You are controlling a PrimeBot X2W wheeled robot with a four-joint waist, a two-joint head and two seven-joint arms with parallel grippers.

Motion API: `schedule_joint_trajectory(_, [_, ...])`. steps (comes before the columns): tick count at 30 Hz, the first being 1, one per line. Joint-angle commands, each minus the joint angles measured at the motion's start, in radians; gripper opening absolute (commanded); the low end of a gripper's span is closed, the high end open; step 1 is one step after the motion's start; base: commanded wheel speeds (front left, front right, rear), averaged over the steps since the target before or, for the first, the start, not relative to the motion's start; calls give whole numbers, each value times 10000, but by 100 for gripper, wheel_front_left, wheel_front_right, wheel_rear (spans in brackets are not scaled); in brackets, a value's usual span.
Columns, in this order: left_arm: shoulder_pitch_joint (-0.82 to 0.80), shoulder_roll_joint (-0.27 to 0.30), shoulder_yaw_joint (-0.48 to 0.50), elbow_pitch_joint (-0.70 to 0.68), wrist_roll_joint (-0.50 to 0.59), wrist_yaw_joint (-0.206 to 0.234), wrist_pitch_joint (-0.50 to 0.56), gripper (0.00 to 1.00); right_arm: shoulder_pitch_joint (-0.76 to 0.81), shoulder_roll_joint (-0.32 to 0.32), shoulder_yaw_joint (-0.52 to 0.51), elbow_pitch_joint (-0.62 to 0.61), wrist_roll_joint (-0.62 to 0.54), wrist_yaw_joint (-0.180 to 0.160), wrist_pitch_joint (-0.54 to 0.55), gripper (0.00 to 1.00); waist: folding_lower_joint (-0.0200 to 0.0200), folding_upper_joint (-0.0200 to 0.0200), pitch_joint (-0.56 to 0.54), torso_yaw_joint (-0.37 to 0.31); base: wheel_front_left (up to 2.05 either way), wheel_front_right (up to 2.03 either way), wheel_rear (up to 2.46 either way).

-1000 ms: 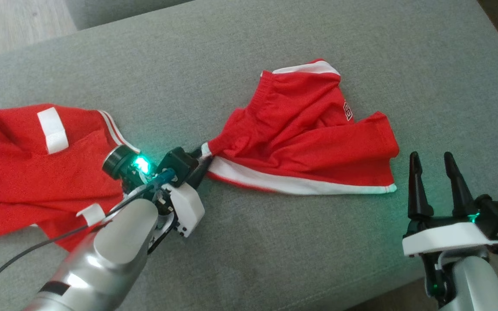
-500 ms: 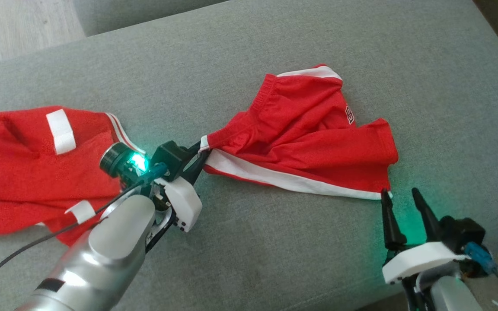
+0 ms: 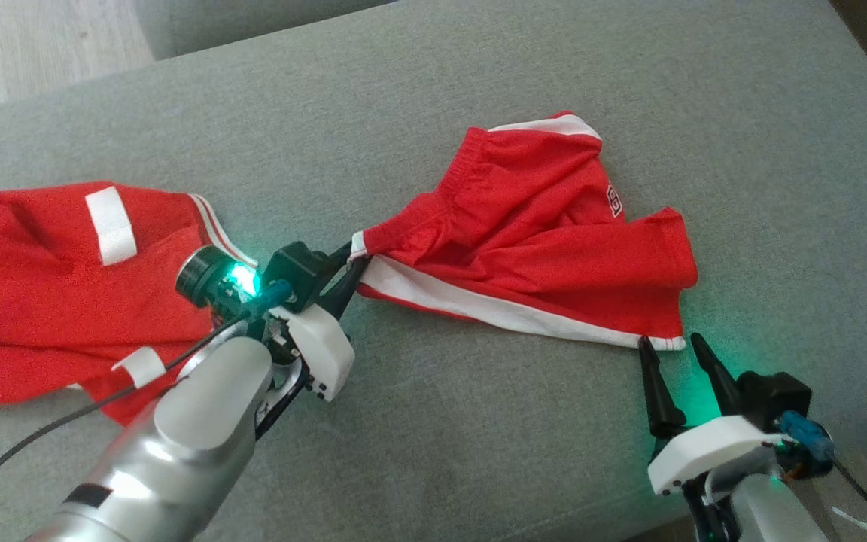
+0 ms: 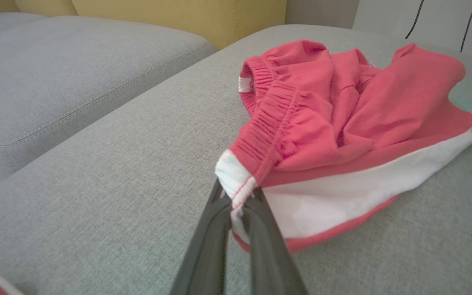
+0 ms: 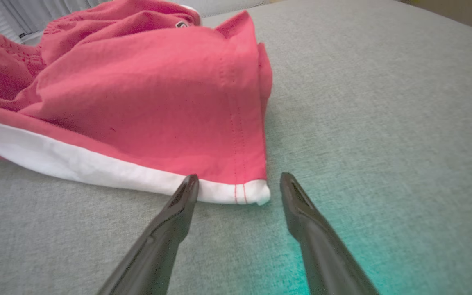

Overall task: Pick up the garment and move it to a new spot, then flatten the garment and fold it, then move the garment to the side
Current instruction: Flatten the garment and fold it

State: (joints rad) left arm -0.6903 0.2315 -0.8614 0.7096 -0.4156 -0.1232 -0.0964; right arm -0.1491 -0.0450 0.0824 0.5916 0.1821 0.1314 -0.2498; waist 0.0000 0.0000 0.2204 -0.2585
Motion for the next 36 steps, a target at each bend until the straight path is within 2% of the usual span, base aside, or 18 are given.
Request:
schedule_joint_trajectory(1, [-590,243,298,-271,-77,47,36,0,-296,-53,267,-93,-106,-7,-50,100,0,0,38,35,0,0,0])
schedule_joint_trajectory(8, [-647,241,205,-317,-101,57,72,0,-522,-53,396,414,-119,-7,-54,100,0,0,114,116,0,0,0])
schedule_joint_trajectory(9, [-654,244,195,-325,-107,61,77,0,-549,-53,431,465,-96,-7,-56,91,0,0,126,120,0,0,0])
schedule_joint_trajectory(10, [-666,247,186,-334,-112,63,84,0,-576,-53,477,518,-46,-7,-42,60,0,0,143,128,0,0,0])
schedule_joint_trajectory(11, [-683,255,176,-338,-113,64,91,0,-607,-53,533,566,-3,-7,-24,0,0,0,161,137,0,0,0])
schedule_joint_trajectory(22, [-722,395,226,-353,-264,137,35,0,-731,-53,325,292,65,-7,-89,0,0,0,-67,181,0,0,0])
schedule_joint_trajectory(30, [-974,527,569,-472,-717,138,40,0,-789,-53,144,-1290,412,-7,-30,0,0,0,-674,256,0,0,0])
schedule_joint_trajectory(36, [-1320,617,839,-638,-1042,133,216,0,-1028,-53,61,-2678,175,-7,618,0,0,0,-1118,322,0,0,0])
